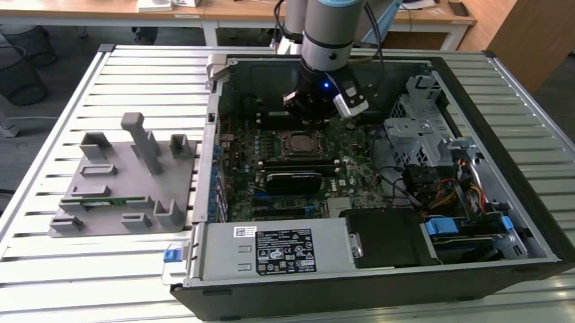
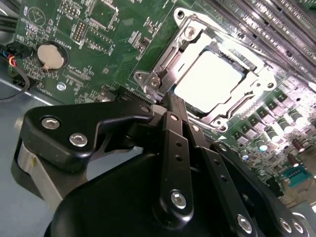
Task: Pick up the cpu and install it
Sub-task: 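Install the second cpu locking lever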
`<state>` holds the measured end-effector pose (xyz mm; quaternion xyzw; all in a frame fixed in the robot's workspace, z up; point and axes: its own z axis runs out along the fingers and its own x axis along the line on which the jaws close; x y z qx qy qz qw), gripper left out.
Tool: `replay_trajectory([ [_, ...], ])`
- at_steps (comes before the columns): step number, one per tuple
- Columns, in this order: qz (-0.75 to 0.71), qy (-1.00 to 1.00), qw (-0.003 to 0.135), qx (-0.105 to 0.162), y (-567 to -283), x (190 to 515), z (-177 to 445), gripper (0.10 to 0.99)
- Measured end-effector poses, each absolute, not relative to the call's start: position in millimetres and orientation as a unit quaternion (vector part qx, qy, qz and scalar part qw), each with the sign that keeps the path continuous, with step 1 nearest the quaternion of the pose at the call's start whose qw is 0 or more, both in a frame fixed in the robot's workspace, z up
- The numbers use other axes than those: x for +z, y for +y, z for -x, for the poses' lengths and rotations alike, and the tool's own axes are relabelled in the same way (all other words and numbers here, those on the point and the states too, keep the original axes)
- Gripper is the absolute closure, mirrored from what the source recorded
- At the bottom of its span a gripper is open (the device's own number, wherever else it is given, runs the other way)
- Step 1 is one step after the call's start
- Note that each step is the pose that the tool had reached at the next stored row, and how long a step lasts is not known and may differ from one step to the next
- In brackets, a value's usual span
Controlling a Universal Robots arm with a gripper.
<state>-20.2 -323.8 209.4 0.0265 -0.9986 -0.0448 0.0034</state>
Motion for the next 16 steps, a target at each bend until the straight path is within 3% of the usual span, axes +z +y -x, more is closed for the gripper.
replay_trajectory([
  [9, -0.026, -0.999, 0.004, -0.044, -331, 210, 20, 0.98],
  [16, -0.026, -0.999, 0.003, -0.044, -331, 232, 20, 0.98],
])
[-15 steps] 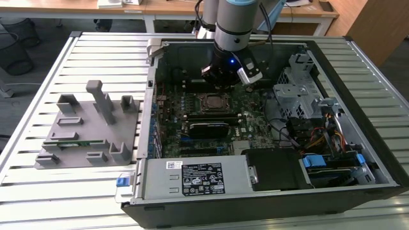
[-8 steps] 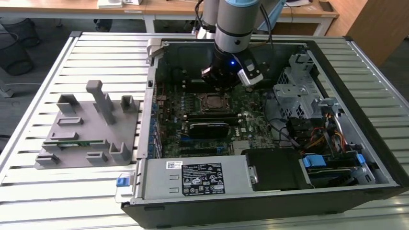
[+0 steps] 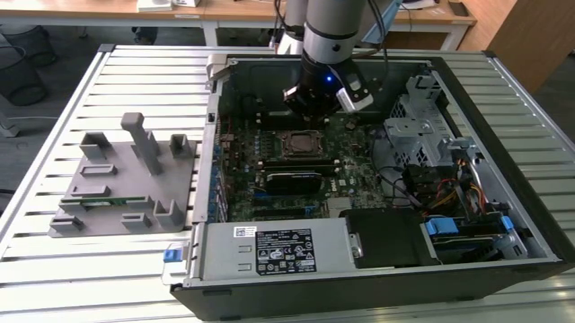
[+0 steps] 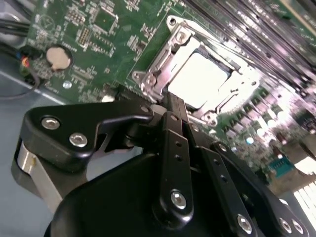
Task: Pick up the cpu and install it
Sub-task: 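Install the second cpu locking lever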
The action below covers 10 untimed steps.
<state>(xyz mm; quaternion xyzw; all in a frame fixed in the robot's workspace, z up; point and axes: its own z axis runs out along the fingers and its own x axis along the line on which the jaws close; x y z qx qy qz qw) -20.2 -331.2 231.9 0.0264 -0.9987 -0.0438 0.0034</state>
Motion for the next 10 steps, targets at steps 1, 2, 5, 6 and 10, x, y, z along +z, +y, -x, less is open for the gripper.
replay_trajectory([
  [1, -0.026, -0.999, 0.003, -0.044, -331, 236, 20, 0.98],
  [2, -0.026, -0.999, 0.003, -0.044, -331, 241, 20, 0.98],
  [5, -0.026, -0.999, 0.003, -0.044, -331, 254, 20, 0.98],
  [6, -0.026, -0.999, 0.003, -0.044, -331, 258, 20, 0.98],
  [10, -0.026, -0.999, 0.003, -0.044, -334, 261, 20, 0.98],
])
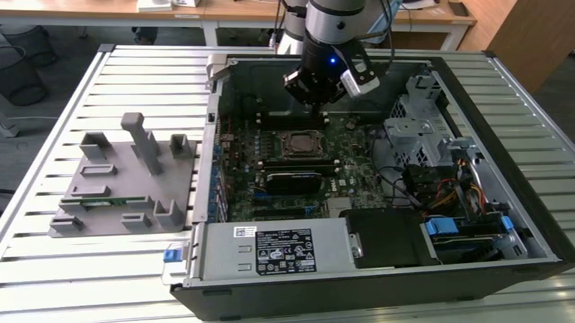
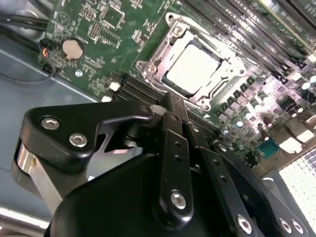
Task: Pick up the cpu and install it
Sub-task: 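Install the second cpu locking lever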
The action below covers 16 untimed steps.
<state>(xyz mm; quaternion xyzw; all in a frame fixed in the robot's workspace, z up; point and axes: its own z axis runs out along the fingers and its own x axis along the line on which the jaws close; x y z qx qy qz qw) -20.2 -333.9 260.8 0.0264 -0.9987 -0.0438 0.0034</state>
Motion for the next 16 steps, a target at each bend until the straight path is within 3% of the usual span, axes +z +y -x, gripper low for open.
replay_trajectory([
  [16, -0.026, -0.999, 0.004, -0.044, -364, 253, 20, 0.98],
])
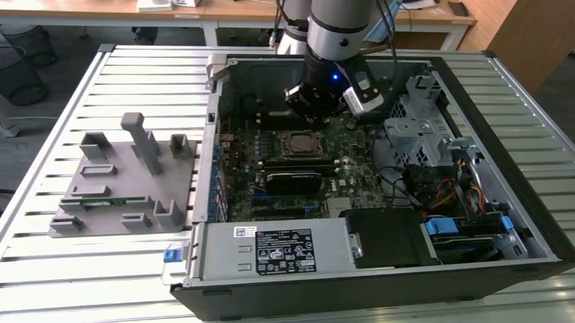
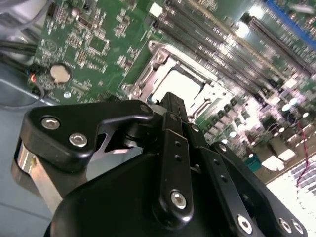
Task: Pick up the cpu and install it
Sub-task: 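Install the second cpu locking lever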
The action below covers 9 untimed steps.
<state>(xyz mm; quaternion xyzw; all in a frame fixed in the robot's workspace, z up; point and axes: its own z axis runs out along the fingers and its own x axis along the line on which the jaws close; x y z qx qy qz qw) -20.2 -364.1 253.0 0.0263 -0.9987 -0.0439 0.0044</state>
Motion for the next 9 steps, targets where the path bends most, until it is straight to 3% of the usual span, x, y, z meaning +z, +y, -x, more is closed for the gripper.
replay_trajectory([
  [9, -0.026, -0.999, 0.004, -0.044, -374.7, 247.7, 20.2, 0.98],
])
